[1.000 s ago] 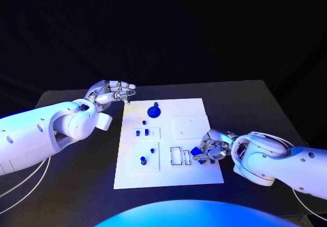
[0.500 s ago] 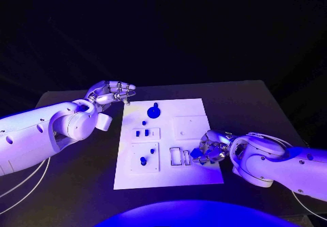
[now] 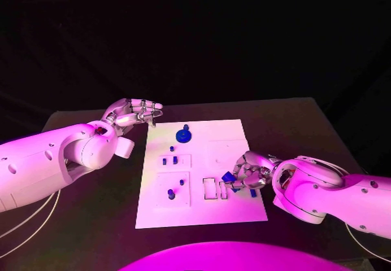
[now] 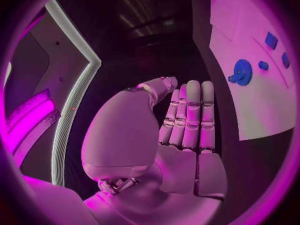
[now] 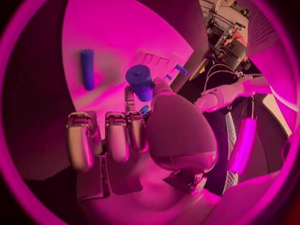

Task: Assemble the parts on the task board

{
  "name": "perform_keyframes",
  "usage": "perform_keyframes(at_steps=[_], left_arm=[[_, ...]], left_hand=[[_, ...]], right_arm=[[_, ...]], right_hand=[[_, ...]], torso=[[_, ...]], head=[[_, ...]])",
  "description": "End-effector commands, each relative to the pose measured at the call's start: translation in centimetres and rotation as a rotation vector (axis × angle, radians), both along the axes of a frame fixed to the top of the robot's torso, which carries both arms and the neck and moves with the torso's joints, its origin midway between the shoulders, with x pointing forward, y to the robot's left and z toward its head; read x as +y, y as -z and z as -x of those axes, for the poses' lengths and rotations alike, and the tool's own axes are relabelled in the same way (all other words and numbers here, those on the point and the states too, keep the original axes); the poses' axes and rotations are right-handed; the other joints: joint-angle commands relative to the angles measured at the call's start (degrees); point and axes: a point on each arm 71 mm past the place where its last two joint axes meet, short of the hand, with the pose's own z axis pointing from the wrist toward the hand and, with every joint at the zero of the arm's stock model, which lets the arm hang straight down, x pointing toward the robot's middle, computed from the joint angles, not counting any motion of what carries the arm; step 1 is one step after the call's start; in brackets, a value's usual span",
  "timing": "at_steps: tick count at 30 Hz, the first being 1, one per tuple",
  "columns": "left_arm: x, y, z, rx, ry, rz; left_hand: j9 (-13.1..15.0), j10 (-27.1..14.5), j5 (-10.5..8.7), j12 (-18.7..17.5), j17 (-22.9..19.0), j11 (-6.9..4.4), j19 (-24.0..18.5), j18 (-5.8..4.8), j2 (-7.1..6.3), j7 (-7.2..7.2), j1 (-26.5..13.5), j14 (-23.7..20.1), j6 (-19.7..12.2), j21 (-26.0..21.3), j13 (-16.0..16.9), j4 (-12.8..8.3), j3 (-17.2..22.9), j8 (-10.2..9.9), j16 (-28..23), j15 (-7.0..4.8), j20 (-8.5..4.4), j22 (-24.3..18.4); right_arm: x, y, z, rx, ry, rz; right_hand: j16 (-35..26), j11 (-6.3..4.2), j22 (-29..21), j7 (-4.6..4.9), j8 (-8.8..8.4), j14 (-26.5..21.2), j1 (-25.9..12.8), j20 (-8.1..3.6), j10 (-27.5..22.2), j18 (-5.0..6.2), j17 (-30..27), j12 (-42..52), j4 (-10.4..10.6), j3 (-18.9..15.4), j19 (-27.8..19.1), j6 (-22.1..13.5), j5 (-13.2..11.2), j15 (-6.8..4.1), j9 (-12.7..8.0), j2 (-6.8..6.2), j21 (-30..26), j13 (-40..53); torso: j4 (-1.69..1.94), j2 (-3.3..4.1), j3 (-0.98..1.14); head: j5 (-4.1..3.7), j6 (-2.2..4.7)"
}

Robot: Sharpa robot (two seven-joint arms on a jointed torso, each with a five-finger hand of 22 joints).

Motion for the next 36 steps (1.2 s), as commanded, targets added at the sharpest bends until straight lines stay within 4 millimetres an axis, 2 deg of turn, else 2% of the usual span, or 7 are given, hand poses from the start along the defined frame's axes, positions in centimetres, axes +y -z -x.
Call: perform_keyframes(at_steps=[1, 7, 10, 16, 26, 36], left_arm=[[-0.4, -0.1, 0.0, -0.003, 0.021, 0.011], [-0.5, -0.1, 0.0, -0.003, 0.024, 0.012], [-0.5, -0.1, 0.0, -0.002, 0.024, 0.012], [-0.5, -0.1, 0.1, -0.001, 0.026, 0.012], [-0.5, -0.1, 0.1, 0.001, 0.028, 0.012], [-0.4, -0.1, 0.1, 0.002, 0.027, 0.011]], left_hand=[[-0.06, -0.38, 0.16, 0.19, -0.07, -0.13, -0.29, 0.77, 0.39, 0.16, -0.26, -0.53, -0.42, 0.21, -0.06, -0.27, -0.14, -0.1, -0.22, 0.06, -0.02, 0.1], [-0.07, -0.41, 0.16, 0.22, -0.08, -0.1, -0.33, 0.76, 0.43, 0.18, -0.42, -0.53, -0.43, 0.2, -0.07, -0.17, -0.16, -0.1, -0.21, 0.09, 0.01, 0.1], [-0.07, -0.41, 0.16, 0.22, -0.08, -0.1, -0.33, 0.76, 0.43, 0.18, -0.42, -0.53, -0.43, 0.2, -0.07, -0.17, -0.16, -0.1, -0.21, 0.09, 0.01, 0.1], [-0.07, -0.41, 0.16, 0.22, -0.08, -0.1, -0.33, 0.76, 0.43, 0.18, -0.42, -0.53, -0.43, 0.2, -0.07, -0.17, -0.16, -0.1, -0.21, 0.09, 0.01, 0.1], [-0.09, -0.46, 0.17, 0.23, -0.08, -0.09, -0.36, 0.76, 0.44, 0.19, -0.52, -0.53, -0.46, 0.18, -0.09, -0.13, -0.16, -0.11, -0.19, 0.11, 0.03, 0.1], [-0.11, -0.52, 0.18, 0.25, -0.09, -0.08, -0.39, 0.76, 0.47, 0.2, -0.59, -0.54, -0.5, 0.16, -0.1, -0.09, -0.15, -0.13, -0.18, 0.12, 0.04, 0.09]], right_arm=[[1.2, -0.3, 0.2, 0.043, 0.012, -0.083], [2.7, -0.2, 0.2, 0.091, -0.029, -0.096], [3.3, 0.1, 0.1, 0.116, -0.05, -0.088], [4.1, 0.7, 0.0, 0.144, -0.081, -0.064], [4.6, 1.3, -0.3, 0.133, -0.095, -0.021], [4.7, 1.2, -0.8, 0.045, -0.105, 0.02]], right_hand=[[0.34, -0.47, 14.47, -1.12, 0.05, 5.31, -1.03, -0.5, 3.24, -0.37, 11.07, 0.23, 0.0, 0.51, 5.48, 1.64, 0.62, -0.38, 0.19, 0.13, 0.03, 11.25], [0.32, -0.5, 14.46, -1.15, 0.02, 5.3, -2.0, -0.55, 3.45, -0.36, 11.0, 0.49, 0.01, 0.59, 5.47, 1.87, 0.57, -0.42, 0.15, 0.31, 0.0, 11.52], [0.29, -0.53, 14.43, -1.18, -0.02, 5.28, -2.86, -0.59, 3.48, -0.34, 10.93, 0.48, -0.04, 0.59, 5.44, 2.04, -1.34, -0.45, 0.13, 0.26, -0.11, 11.56], [0.28, -0.52, 14.44, -1.18, 0.01, 5.28, -4.4, -0.6, 3.56, -0.34, 10.9, 0.56, 0.02, 0.34, 5.44, 2.24, -2.22, -0.45, 0.17, 0.43, -0.09, 11.68], [0.23, -0.55, 14.41, -1.24, 0.14, 5.26, -6.02, -0.61, 3.71, -0.32, 10.77, 0.76, 0.02, -0.16, 5.41, 2.44, -2.64, -0.47, 0.28, 0.47, -0.21, 11.92], [0.22, -0.6, 14.45, -1.31, 0.3, 5.25, -7.12, -0.64, 3.78, -0.36, 10.76, 0.84, 0.04, -0.75, 5.46, 2.57, -3.48, -0.52, 0.42, 0.45, -0.02, 12.03]], torso=[[0.11, 0.02, 0.01], [0.07, 0.02, -0.04], [0.04, 0.01, -0.01], [0.03, 0.01, 0.05], [0.02, 0.01, 0.05], [0.02, 0.0, 0.08]], head=[[0.04, 0.18], [0.24, -0.06], [0.43, -0.09], [0.61, -0.21], [0.8, -0.45], [0.84, -0.32]])
